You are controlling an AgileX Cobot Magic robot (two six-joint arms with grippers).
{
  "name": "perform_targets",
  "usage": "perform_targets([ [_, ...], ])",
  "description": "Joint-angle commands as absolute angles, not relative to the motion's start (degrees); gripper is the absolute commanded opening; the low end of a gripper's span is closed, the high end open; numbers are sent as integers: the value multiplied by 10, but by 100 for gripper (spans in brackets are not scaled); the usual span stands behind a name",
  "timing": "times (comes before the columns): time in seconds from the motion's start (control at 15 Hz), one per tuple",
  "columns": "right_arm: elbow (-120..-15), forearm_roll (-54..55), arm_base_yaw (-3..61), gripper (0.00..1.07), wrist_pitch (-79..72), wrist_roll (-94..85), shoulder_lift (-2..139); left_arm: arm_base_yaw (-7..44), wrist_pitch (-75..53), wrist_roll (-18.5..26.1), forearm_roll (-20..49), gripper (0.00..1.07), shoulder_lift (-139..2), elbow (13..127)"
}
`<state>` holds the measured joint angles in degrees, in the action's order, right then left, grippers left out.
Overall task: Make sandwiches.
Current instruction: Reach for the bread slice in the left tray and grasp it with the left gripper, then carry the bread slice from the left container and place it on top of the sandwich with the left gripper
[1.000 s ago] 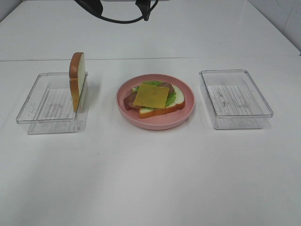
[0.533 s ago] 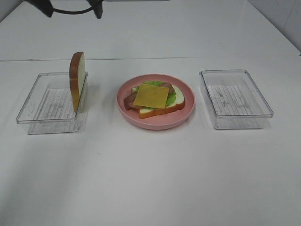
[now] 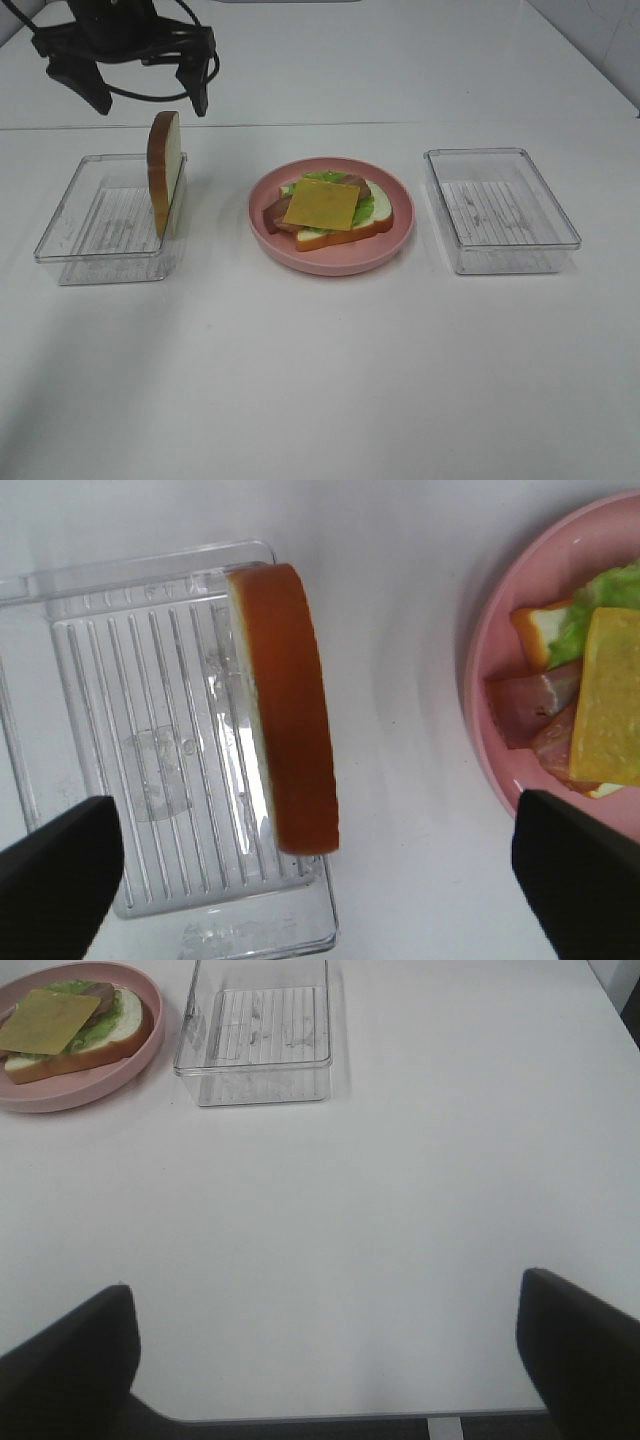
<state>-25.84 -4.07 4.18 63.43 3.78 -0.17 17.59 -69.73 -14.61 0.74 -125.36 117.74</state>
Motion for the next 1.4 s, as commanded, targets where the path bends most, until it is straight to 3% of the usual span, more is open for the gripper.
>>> perform_targets([
  [0.07,-258,-38,39,99,629,34,-21,175,-697,-142,13,101,-1291,1175],
  [0.33,-258,-38,39,99,629,34,-21,173,-666,-144,13,101,-1324,1175],
  [0.6,-258,-38,39,99,629,34,-21,172,-653,-145,12,80,-1332,1175],
  [0.67,-258,-38,39,99,629,34,-21,172,-653,-145,12,68,-1334,1175],
  [0.73,-258,-38,39,99,629,34,-21,172,-654,-148,9,34,-1336,1175],
  [0.8,-258,-38,39,99,629,34,-21,172,-653,-149,6,26,-1336,1175],
  [0.87,-258,-38,39,99,629,34,-21,172,-653,-156,0,8,-1334,1175],
  [0.93,-258,-38,39,99,629,34,-21,172,-654,-159,-9,0,-1333,1175],
  [1.4,-258,-38,39,99,629,34,-21,172,-755,-157,-46,0,-1263,1176],
])
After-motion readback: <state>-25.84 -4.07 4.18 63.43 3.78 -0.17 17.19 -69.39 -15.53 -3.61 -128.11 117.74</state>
